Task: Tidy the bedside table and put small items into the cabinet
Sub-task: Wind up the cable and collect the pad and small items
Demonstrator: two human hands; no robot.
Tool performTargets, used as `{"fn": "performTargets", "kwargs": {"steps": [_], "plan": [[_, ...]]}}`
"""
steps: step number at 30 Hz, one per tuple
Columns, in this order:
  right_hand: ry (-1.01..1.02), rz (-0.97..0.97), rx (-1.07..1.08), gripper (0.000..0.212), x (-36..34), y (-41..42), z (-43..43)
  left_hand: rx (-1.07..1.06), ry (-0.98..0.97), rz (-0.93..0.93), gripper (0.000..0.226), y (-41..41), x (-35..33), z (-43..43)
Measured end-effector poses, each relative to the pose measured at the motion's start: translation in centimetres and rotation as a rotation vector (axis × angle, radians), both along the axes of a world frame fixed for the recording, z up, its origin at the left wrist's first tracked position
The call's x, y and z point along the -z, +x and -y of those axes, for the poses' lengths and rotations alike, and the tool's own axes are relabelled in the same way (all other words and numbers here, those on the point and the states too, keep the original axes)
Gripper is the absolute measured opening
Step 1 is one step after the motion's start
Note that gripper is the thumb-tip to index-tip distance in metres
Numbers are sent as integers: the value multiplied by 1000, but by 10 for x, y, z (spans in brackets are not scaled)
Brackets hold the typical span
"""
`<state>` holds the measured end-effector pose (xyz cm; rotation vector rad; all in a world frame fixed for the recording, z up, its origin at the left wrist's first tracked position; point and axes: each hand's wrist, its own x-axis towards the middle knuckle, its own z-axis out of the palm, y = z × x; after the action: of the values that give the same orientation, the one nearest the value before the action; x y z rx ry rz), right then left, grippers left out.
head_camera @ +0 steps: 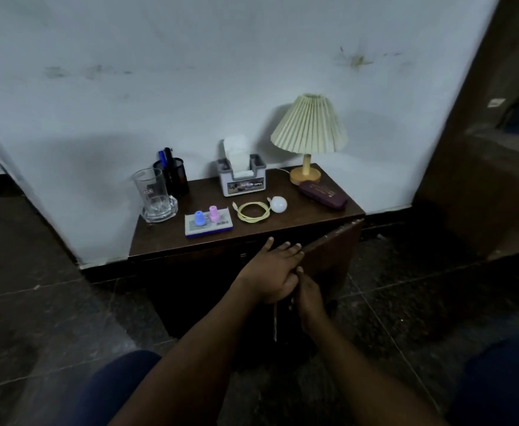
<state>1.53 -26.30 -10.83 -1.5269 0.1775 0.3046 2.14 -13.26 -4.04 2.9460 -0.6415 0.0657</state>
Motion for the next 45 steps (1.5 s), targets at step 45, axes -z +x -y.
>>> {"fn": "performTargets", "kwargs": {"steps": [45], "plan": [[-1776, 510, -235, 78, -10, -1, 148, 162, 262, 146, 99, 52, 15, 139]]}}
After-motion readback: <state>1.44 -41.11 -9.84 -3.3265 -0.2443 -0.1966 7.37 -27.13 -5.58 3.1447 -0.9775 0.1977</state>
